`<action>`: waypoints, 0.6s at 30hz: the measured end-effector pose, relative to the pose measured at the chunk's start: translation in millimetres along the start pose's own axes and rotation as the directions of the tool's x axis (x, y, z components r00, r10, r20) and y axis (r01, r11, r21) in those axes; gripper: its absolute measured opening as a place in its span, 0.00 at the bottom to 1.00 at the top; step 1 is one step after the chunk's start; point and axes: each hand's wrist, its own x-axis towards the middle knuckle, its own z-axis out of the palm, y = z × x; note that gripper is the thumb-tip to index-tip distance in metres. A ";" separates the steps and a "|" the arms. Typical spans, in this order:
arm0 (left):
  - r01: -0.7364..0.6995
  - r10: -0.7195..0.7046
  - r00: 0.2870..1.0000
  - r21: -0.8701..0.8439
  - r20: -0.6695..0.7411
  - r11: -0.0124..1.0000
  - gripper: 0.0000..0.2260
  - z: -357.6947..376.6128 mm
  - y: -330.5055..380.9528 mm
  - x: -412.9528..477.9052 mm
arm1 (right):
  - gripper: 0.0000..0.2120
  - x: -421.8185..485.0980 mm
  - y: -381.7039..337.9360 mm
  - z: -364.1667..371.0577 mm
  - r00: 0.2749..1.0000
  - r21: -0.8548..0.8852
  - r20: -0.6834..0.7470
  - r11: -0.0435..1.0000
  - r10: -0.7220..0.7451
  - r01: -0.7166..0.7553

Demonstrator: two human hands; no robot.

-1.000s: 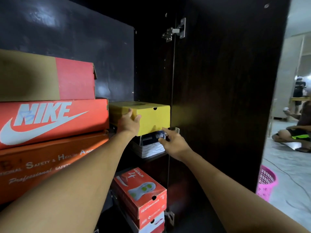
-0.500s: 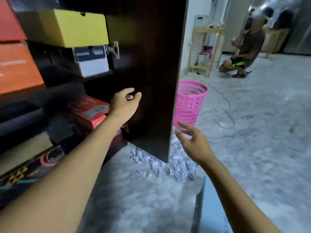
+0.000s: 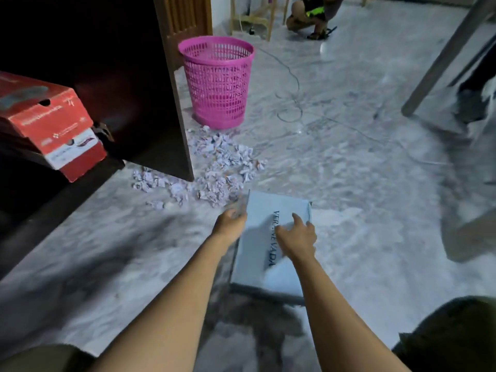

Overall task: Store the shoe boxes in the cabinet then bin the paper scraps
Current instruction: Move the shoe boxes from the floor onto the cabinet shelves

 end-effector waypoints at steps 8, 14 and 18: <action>0.113 -0.117 0.991 0.071 0.059 0.991 0.07 16.6 -55.0 12.8 | 0.41 -0.9 56.3 8.3 0.990 0.162 0.101 0.981 0.095 -0.110; 0.293 -0.292 0.956 0.023 -0.033 0.956 0.14 -10.1 -81.0 15.6 | 0.43 -6.8 85.4 20.1 0.927 0.589 0.273 0.717 0.259 -0.374; 0.289 -0.295 0.952 0.073 0.079 0.954 0.18 -12.2 -92.0 14.9 | 0.23 -21.7 98.7 33.7 0.868 0.596 0.454 0.656 0.201 -0.464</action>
